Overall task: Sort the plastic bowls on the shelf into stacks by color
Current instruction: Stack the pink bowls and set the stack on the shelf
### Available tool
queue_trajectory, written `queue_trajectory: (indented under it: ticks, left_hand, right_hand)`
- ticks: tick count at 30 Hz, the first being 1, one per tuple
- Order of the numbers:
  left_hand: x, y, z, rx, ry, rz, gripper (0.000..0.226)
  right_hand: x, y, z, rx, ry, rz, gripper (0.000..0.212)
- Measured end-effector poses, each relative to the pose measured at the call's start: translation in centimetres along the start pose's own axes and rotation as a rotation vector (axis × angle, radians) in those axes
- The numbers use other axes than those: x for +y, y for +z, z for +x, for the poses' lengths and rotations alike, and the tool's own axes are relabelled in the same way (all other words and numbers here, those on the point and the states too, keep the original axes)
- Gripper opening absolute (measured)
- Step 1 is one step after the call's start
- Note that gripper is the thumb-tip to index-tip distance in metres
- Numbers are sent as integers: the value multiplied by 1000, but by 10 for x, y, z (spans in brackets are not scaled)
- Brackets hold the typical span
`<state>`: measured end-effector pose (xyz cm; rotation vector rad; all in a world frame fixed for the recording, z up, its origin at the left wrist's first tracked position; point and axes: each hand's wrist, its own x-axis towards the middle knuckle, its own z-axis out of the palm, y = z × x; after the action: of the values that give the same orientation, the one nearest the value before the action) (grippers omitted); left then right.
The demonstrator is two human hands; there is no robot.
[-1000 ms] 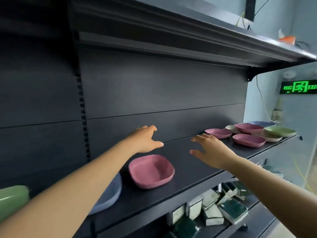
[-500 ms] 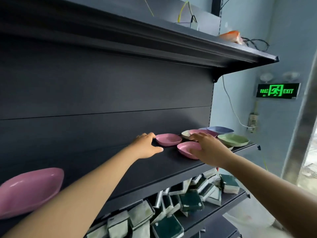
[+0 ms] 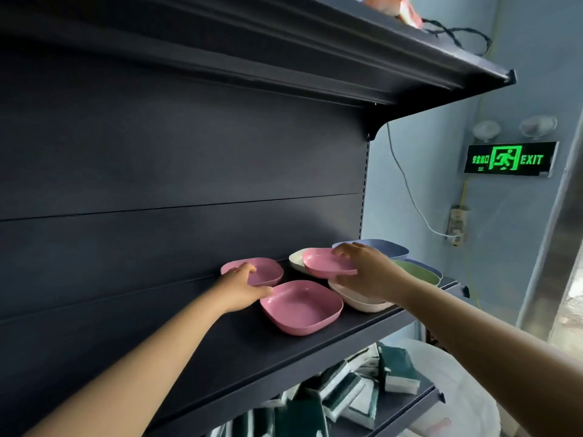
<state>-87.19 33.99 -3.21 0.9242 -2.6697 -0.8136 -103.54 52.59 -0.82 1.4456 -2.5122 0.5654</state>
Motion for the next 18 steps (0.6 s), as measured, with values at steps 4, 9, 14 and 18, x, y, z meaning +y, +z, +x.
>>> queue_trajectory:
  ticks: [4,9,14,18]
  left_hand:
    - [3,22,23,21,-118,48,74]
    - [3,43,38,60,-336,20,71]
    - [-2,57,45,120,-472,-150,39]
    - [-5,69,49,199,-564,-262,28]
  right_hand:
    - [36,4,37,-56,-57,-36,50]
    - [79,5,96,-145,-121,88,54]
    - [111,27,161,-353,-163,196,62]
    - [121,50,202,-481,-242,177,60]
